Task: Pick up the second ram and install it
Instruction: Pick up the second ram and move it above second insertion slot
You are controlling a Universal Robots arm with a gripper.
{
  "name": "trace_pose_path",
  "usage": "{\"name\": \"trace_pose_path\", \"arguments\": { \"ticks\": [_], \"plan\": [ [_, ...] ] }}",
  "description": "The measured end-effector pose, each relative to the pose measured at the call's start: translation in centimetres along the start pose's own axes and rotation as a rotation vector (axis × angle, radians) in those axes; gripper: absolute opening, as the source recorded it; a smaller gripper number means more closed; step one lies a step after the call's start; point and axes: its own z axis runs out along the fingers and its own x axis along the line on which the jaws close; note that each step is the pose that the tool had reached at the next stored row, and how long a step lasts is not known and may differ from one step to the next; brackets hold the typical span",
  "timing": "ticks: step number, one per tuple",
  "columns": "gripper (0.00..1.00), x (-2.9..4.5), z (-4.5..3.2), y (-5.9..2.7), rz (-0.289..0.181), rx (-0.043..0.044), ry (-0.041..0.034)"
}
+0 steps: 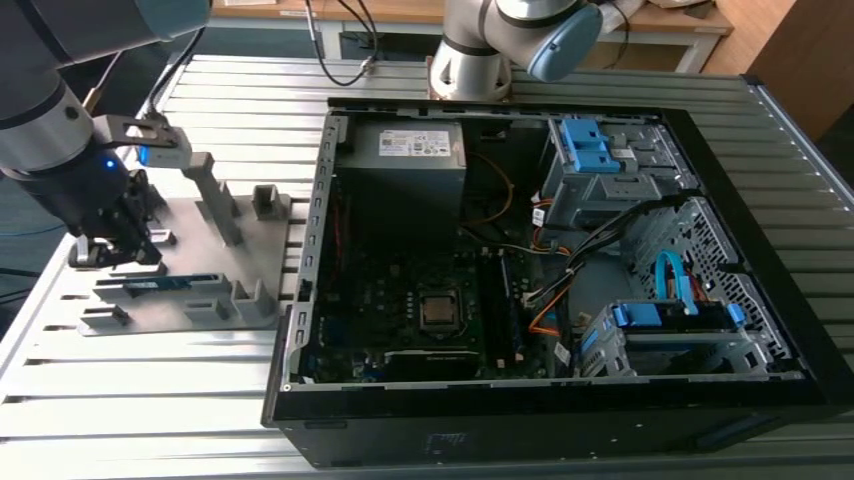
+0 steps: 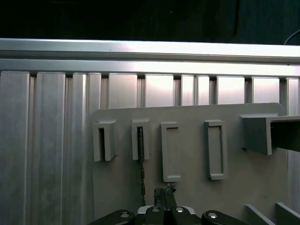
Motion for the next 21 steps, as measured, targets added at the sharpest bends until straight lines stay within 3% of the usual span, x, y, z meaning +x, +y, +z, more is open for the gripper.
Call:
{"name": "trace_pose_path", "arguments": {
  "ticks": [21],
  "plan": [
    [0.10,0.00,0.00,0.00,-0.202,-0.0062,-0.0020]
  ]
}}
